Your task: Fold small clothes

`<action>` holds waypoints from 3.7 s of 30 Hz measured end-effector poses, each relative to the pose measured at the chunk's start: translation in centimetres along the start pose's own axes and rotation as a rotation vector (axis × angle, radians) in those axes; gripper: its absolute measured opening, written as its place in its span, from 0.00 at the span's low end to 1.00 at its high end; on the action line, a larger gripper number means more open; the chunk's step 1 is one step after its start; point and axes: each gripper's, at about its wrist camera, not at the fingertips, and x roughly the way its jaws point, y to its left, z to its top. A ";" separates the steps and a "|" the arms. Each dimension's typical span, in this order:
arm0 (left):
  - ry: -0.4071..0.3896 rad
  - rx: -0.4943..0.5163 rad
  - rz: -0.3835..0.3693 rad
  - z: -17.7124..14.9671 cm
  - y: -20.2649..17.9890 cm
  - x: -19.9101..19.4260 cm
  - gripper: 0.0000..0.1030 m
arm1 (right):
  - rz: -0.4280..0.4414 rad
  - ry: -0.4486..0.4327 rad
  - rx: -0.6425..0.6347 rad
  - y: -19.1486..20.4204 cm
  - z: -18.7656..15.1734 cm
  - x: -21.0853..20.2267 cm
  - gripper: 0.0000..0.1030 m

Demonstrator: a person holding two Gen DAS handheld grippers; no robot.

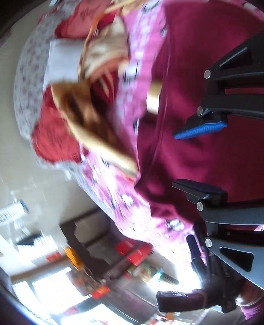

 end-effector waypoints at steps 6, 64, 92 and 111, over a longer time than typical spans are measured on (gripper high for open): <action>0.015 -0.063 -0.068 -2.0 1.8 -0.3 0.63 | 0.078 0.149 -0.028 5.4 1.9 7.0 0.67; 0.042 0.536 -0.247 -9.1 -24.6 -1.8 0.71 | -0.070 -0.249 0.317 -18.8 -7.3 -15.8 0.45; 0.110 0.591 -0.123 -12.8 -25.1 2.2 0.71 | -0.293 -0.010 0.149 -14.1 -17.2 -14.1 0.27; 0.083 0.557 -0.139 -11.6 -24.2 1.7 0.71 | -0.288 -0.017 0.254 -14.0 -19.5 -14.1 0.43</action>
